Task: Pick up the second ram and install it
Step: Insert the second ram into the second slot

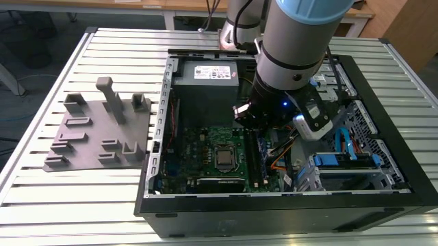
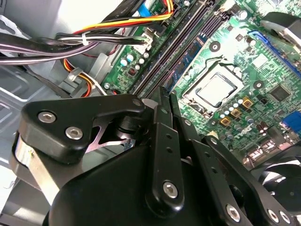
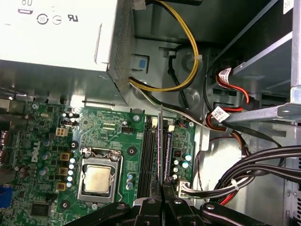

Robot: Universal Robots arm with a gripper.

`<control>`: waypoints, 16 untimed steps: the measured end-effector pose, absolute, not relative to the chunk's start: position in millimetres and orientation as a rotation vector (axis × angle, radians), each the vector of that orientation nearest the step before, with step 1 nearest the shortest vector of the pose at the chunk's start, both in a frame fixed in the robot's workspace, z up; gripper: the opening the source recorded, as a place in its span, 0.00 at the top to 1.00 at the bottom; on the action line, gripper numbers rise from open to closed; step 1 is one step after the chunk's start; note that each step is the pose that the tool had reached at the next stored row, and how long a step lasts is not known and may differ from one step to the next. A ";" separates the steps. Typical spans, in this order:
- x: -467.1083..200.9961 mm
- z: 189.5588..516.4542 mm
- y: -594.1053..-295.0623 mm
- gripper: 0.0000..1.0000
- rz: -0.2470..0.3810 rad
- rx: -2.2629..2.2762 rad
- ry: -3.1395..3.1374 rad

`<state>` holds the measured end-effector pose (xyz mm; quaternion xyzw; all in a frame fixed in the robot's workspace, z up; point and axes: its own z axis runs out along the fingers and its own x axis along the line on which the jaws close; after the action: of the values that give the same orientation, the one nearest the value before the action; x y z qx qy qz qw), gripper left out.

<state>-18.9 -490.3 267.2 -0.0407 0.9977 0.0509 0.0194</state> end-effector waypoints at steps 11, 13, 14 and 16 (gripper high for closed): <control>-18.9 266.7 -490.3 0.89 0.154 0.010 3.094; -18.8 265.8 -490.3 0.89 0.155 0.010 3.094; -18.8 265.2 -490.3 0.89 0.154 0.010 3.094; -18.9 263.8 -490.4 0.89 0.154 0.010 3.094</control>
<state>-18.9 -490.4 263.8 0.0034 0.9985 0.0498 0.0217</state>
